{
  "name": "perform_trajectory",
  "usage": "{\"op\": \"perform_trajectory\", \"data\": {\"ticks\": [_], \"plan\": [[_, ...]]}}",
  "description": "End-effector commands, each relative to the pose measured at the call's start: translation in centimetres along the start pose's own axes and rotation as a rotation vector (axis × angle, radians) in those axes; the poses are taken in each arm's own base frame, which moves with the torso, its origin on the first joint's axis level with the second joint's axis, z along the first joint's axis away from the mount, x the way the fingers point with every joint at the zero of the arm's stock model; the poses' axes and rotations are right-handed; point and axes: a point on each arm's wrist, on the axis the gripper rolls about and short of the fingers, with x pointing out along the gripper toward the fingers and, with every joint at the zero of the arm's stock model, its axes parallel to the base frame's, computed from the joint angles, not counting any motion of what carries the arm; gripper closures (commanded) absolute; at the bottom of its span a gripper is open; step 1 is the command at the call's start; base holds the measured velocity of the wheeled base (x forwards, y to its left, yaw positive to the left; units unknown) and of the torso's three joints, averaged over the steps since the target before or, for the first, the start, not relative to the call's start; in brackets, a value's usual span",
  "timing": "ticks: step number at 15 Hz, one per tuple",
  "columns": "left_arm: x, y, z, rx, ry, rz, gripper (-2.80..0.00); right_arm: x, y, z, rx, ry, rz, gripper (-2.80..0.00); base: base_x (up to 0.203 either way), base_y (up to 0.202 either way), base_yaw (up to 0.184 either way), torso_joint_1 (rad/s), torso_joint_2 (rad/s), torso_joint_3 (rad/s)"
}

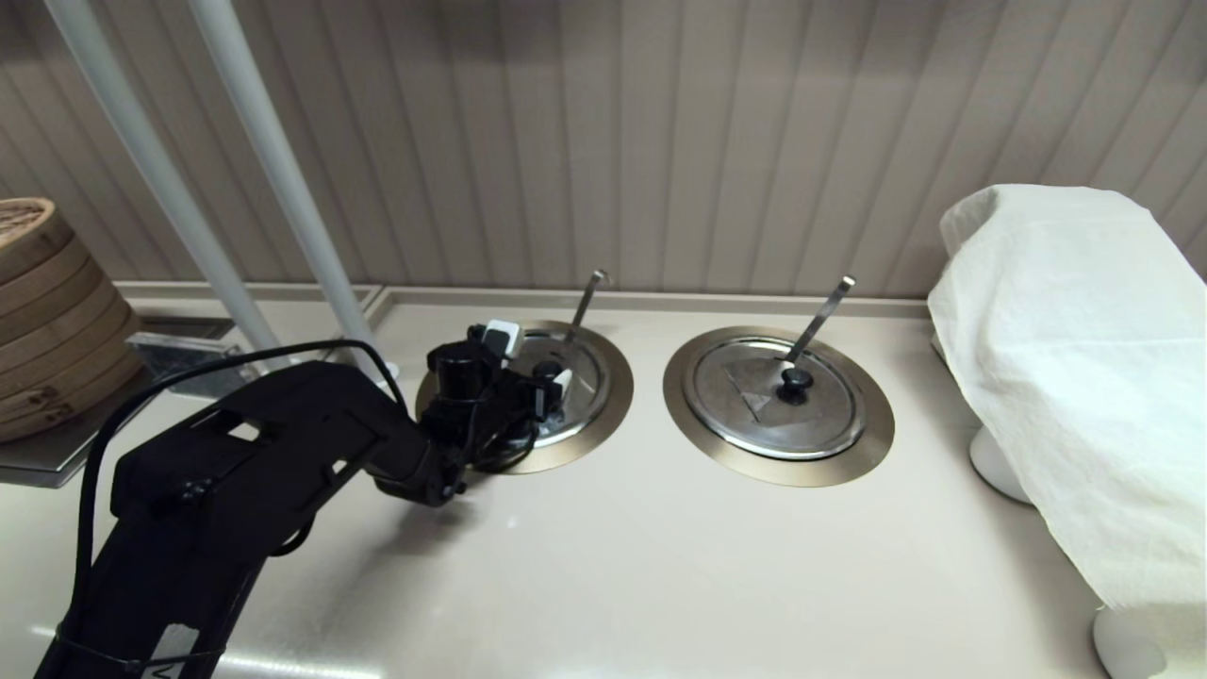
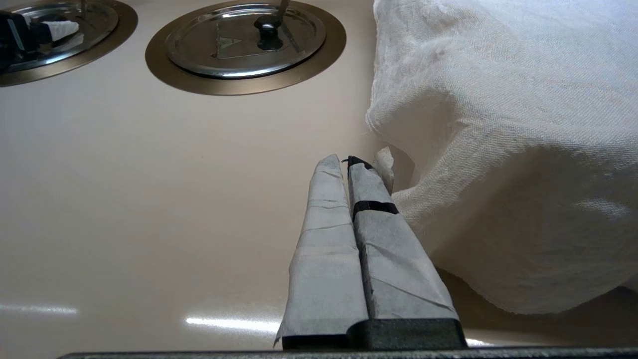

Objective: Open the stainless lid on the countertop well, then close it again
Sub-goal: Open the lid

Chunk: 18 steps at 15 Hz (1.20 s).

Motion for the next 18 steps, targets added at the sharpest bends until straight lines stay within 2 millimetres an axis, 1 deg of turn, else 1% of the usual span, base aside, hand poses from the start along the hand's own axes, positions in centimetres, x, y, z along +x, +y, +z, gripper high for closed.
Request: {"op": "perform_trajectory", "data": {"ticks": [1, 8, 18], "plan": [[0.1, 0.1, -0.1, 0.0, -0.001, 0.002, -2.8, 0.0, 0.0, 0.0, 0.0, 0.001, 0.0, 0.0, 0.0, 0.0, 0.0, 0.0, 0.0, 0.0], [0.1, 0.2, 0.1, -0.016, -0.009, 0.004, -2.8, 0.0, 0.0, 0.0, 0.0, -0.001, 0.0, 0.0, 0.0, 0.0, 0.0, 0.0, 0.0, 0.0], [-0.4, 0.6, 1.6, -0.039, -0.039, 0.011, -2.8, 0.0, 0.0, 0.0, 0.0, 0.001, 0.0, 0.0, 0.0, 0.0, 0.0, 0.0, 0.0, 0.0]]}}
